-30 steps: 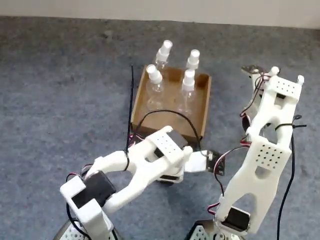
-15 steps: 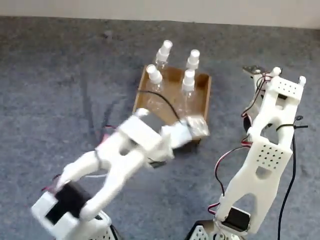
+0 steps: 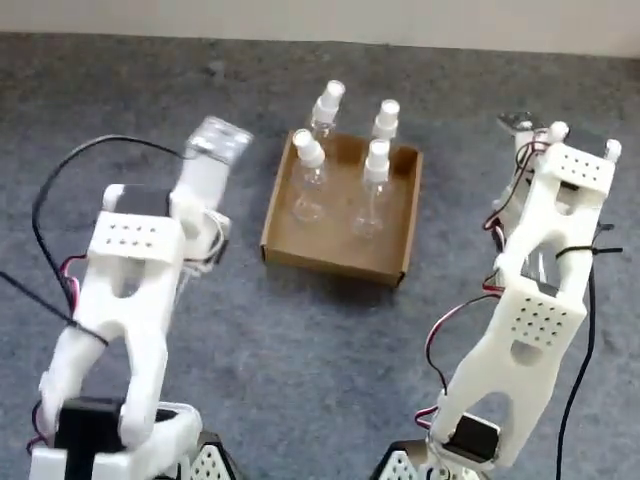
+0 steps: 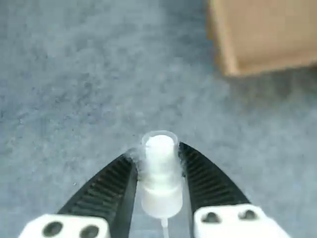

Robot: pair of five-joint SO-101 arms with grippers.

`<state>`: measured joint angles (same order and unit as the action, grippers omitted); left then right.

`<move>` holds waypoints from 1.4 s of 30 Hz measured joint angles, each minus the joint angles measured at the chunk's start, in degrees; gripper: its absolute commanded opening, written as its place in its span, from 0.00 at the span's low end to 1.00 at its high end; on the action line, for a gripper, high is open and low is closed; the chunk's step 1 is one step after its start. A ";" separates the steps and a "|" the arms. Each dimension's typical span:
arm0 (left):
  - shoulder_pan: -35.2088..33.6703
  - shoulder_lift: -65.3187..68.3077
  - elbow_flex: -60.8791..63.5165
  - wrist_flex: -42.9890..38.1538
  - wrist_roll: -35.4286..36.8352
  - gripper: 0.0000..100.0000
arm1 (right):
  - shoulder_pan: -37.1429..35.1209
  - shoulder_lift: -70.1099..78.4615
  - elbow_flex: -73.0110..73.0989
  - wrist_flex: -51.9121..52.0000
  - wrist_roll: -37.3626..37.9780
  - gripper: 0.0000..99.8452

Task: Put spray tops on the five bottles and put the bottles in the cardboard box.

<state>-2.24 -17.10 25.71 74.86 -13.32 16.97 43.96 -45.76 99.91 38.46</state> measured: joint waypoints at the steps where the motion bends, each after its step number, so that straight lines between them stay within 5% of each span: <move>1: -1.23 1.85 0.00 -2.02 1.49 0.00 | -0.35 0.00 0.44 0.00 -0.18 0.29; 6: -2.64 13.45 -1.05 -10.81 7.47 0.00 | -1.58 0.00 0.79 0.00 -2.46 0.29; 13: -2.55 25.49 -6.86 -12.75 9.23 0.00 | -0.35 0.00 0.79 -0.18 -4.66 0.25; 19: -2.55 25.93 -7.03 -12.84 9.23 0.00 | 0.97 0.00 0.79 -0.18 3.25 0.25; 37: -2.55 26.29 -7.03 -13.01 9.23 0.00 | 0.88 4.31 0.79 -0.18 9.05 0.24; 42: -2.55 26.29 -7.03 -13.01 9.23 0.00 | 0.88 4.31 0.79 -0.18 9.05 0.12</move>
<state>-4.79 9.19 18.68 61.85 -4.09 17.85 48.26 -44.97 99.74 47.52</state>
